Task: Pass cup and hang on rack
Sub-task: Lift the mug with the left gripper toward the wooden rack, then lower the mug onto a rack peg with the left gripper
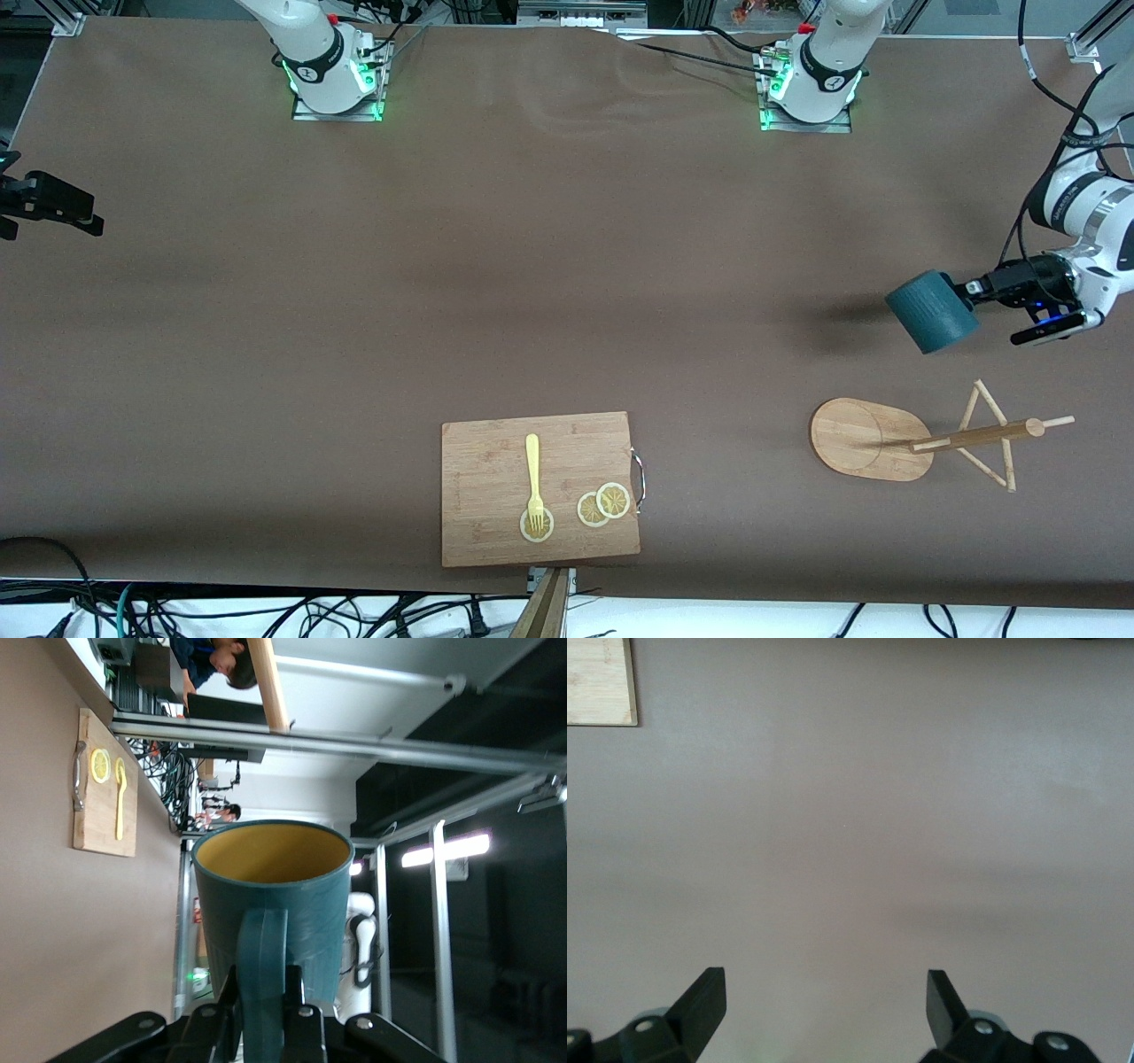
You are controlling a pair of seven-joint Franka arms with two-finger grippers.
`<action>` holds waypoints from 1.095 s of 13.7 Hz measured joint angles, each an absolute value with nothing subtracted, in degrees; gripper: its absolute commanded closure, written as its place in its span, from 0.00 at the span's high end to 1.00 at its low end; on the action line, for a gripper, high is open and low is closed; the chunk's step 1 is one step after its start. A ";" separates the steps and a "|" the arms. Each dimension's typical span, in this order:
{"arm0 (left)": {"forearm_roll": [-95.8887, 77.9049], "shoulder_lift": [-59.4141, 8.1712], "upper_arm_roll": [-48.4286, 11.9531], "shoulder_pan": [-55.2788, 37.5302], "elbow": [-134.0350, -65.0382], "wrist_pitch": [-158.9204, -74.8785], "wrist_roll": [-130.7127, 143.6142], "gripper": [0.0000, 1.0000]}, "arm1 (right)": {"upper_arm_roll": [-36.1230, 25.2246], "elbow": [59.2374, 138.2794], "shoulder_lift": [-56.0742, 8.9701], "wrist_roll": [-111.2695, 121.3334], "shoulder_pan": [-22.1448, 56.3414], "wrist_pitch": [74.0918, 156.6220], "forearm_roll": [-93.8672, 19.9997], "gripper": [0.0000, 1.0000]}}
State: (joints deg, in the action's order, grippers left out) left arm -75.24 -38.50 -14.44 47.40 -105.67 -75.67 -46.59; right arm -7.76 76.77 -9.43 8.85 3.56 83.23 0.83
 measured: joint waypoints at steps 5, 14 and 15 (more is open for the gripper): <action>-80.05 -43.89 -14.60 47.08 -98.66 -79.00 -34.95 0.00 | -7.72 76.77 -9.43 8.85 3.57 83.28 0.83 1.00; -84.98 -49.36 -14.75 44.20 -92.16 -83.04 -25.45 1.00 | -7.63 76.77 -9.42 8.85 3.64 83.33 0.83 1.00; -84.99 -49.44 -14.67 44.31 -91.91 -83.28 -25.30 1.00 | -7.62 76.77 -9.43 8.85 3.65 83.33 0.83 1.00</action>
